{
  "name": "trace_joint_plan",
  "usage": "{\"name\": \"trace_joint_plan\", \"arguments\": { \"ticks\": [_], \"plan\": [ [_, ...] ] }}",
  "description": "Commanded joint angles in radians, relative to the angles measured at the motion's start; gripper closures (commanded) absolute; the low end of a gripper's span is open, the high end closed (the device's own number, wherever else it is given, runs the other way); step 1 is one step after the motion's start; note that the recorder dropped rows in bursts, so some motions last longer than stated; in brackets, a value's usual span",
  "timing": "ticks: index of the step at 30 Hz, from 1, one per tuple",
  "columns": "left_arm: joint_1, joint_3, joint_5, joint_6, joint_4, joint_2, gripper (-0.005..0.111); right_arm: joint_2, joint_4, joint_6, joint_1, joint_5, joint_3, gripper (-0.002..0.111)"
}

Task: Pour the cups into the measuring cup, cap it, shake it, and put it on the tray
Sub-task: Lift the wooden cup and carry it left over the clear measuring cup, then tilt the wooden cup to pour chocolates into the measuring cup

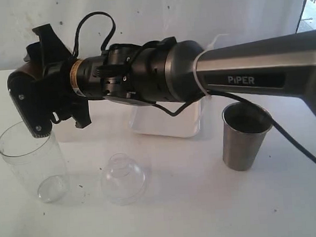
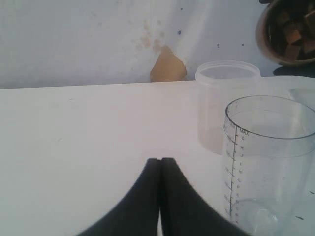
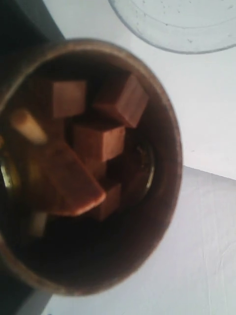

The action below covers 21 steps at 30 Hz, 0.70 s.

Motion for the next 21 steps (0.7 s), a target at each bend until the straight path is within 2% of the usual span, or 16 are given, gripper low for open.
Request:
{"name": "trace_joint_plan", "arguments": {
  "ticks": [1, 6, 21],
  "plan": [
    [-0.001, 0.0, -0.006, -0.004, -0.003, -0.005, 0.107, -0.004, 0.001, -0.059, 0.001, -0.039, -0.008, 0.108],
    [-0.001, 0.0, -0.006, -0.004, -0.003, -0.005, 0.107, -0.004, 0.001, -0.126, 0.001, -0.039, -0.008, 0.108],
    [-0.001, 0.0, -0.006, -0.004, -0.003, -0.005, 0.107, -0.004, 0.0, -0.131, 0.032, -0.055, -0.008, 0.108]
  ]
}}
